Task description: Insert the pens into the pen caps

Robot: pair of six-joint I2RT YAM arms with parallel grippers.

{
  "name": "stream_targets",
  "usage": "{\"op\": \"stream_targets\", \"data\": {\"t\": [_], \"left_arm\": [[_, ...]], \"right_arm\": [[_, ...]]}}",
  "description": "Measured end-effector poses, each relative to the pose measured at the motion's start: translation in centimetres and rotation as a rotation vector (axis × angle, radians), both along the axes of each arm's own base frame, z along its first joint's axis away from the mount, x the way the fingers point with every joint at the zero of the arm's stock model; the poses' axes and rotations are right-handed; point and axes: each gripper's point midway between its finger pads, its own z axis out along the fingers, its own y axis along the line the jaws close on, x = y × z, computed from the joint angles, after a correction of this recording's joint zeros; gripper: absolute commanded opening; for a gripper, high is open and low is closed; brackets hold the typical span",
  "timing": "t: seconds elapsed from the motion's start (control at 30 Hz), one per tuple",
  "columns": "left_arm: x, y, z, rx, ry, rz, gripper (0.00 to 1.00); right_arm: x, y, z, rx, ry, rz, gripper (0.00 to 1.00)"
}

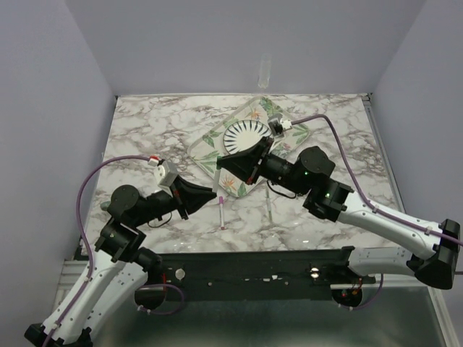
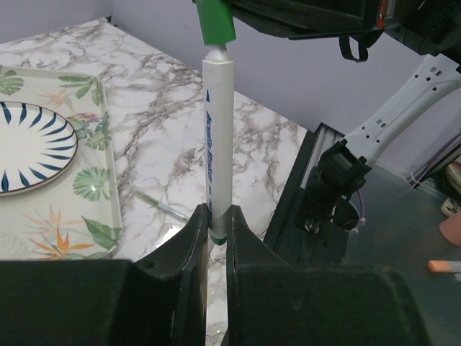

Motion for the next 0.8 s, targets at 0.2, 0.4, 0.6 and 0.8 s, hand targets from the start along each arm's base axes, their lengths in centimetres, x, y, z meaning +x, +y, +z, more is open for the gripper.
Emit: {"op": "stream_targets", "data": {"t": [0.2,0.4,0.6,0.8], "left_arm": [[0.1,0.2,0.0,0.001,0.0,0.015,0.0],[0.1,0.2,0.0,0.0,0.001,0.015,0.0],[0.4,0.2,-0.2,0.005,0.004,0.026,0.0],[1.0,0.0,0.0,0.019,-0.002,0.034,0.0]], "right_arm": [[-0.5,0.1,-0.6,-0.013,-0.005,-0.036,0.01],[-1.2,0.5,-0.4,-0.033,-0.024,-0.137,0.04],[-0.7,0.6,-0.8,-0.067,-0.009,-0.239,0.13],[-0.4,0.2,-0.6,-0.111,-0.027,-0.305,0.3]]}}
